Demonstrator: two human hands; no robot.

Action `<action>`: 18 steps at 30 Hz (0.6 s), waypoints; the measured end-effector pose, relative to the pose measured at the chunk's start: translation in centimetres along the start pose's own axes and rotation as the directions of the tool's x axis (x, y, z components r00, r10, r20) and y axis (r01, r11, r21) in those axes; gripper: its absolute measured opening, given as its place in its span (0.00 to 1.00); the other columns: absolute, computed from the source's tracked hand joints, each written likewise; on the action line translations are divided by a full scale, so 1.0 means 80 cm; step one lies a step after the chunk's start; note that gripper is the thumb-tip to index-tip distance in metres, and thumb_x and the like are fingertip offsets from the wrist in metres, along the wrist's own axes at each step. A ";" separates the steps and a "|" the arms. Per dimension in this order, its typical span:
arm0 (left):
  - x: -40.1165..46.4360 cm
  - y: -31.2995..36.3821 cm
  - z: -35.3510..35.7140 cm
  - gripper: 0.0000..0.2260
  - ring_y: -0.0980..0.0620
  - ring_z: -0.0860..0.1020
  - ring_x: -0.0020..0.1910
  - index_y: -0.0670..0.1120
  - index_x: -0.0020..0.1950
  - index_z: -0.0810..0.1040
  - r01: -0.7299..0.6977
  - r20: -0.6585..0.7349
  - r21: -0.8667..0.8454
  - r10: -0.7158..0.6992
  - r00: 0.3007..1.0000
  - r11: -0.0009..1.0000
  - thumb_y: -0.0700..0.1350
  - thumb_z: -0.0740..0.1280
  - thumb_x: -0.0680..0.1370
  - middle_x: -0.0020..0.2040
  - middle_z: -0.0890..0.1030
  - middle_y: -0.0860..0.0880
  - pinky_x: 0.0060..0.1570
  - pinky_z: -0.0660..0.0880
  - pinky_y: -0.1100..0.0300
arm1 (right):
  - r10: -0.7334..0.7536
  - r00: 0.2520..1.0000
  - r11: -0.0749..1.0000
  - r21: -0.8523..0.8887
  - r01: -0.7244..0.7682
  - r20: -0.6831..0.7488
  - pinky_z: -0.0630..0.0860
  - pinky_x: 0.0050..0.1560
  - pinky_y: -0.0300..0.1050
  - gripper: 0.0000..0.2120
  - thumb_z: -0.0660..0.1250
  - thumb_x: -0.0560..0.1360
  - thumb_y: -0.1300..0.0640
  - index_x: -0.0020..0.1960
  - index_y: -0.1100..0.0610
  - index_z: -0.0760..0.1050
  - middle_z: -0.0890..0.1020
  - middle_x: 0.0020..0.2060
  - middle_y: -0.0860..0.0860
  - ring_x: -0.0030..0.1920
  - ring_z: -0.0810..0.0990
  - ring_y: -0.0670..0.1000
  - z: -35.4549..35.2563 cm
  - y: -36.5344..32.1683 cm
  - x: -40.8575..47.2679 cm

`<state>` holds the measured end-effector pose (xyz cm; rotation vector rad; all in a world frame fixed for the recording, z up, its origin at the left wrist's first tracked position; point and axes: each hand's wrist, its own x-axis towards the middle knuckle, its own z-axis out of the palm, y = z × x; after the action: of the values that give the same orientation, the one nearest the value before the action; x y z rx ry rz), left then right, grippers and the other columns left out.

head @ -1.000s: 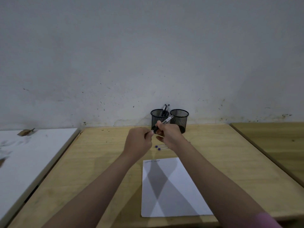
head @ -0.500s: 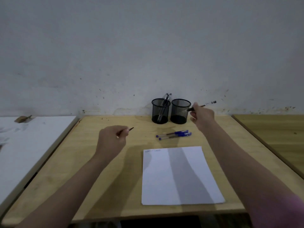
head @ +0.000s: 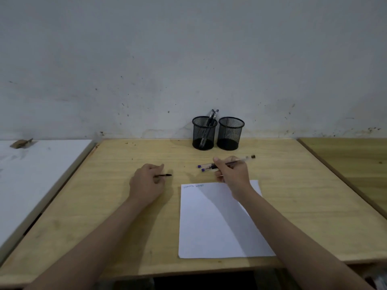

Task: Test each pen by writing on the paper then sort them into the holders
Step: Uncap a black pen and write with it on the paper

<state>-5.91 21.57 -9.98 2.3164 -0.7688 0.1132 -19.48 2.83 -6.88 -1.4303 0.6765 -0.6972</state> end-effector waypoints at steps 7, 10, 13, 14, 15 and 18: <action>-0.052 0.023 0.001 0.31 0.52 0.65 0.69 0.50 0.70 0.65 -0.314 0.232 -0.008 0.307 0.923 0.949 0.62 0.55 0.70 0.71 0.68 0.52 0.68 0.63 0.46 | -0.043 0.996 0.998 -0.050 0.047 0.076 0.81 0.32 0.44 0.11 0.65 0.75 0.66 0.36 0.61 0.69 0.80 0.29 0.57 0.27 0.81 0.49 -0.002 0.028 -0.004; -0.061 0.025 0.004 0.36 0.57 0.52 0.74 0.52 0.74 0.54 -0.336 0.411 0.158 0.247 0.877 0.929 0.67 0.46 0.69 0.76 0.53 0.56 0.73 0.51 0.48 | -0.013 0.994 0.996 -0.089 0.022 0.107 0.81 0.32 0.41 0.11 0.65 0.76 0.64 0.35 0.60 0.73 0.81 0.31 0.58 0.29 0.82 0.48 0.000 0.027 0.000; -0.062 0.027 0.005 0.38 0.59 0.46 0.75 0.52 0.75 0.48 -0.349 0.437 0.217 0.229 0.870 0.912 0.67 0.40 0.68 0.77 0.47 0.56 0.72 0.48 0.49 | 0.003 0.993 0.995 -0.103 0.010 0.122 0.81 0.32 0.43 0.13 0.69 0.73 0.63 0.32 0.60 0.71 0.81 0.29 0.57 0.28 0.82 0.50 0.001 0.025 0.004; -0.062 0.026 0.006 0.38 0.59 0.44 0.75 0.52 0.75 0.46 -0.350 0.446 0.231 0.221 0.867 0.908 0.67 0.39 0.68 0.77 0.45 0.56 0.72 0.47 0.49 | -0.006 0.993 0.995 -0.098 0.018 0.121 0.80 0.30 0.44 0.15 0.71 0.72 0.63 0.30 0.59 0.70 0.80 0.27 0.56 0.27 0.81 0.51 0.002 0.025 0.004; -0.063 0.027 0.006 0.37 0.59 0.42 0.74 0.52 0.75 0.44 -0.351 0.453 0.241 0.215 0.865 0.905 0.67 0.38 0.69 0.77 0.43 0.56 0.73 0.46 0.49 | -0.011 0.994 0.995 -0.095 0.022 0.111 0.78 0.29 0.43 0.17 0.73 0.71 0.64 0.29 0.59 0.68 0.78 0.25 0.56 0.26 0.81 0.52 0.003 0.025 0.005; -0.065 0.027 0.008 0.37 0.58 0.40 0.74 0.53 0.75 0.42 -0.352 0.458 0.259 0.207 0.864 0.899 0.67 0.36 0.69 0.76 0.41 0.56 0.73 0.45 0.49 | -0.022 0.998 0.994 -0.107 0.028 0.061 0.74 0.27 0.43 0.18 0.71 0.69 0.68 0.28 0.58 0.65 0.75 0.24 0.59 0.25 0.79 0.55 0.007 0.026 0.003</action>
<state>-11.43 22.45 -10.67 2.5670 -1.4100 -0.1465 -18.82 3.05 -8.94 -1.5549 0.6586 -0.6425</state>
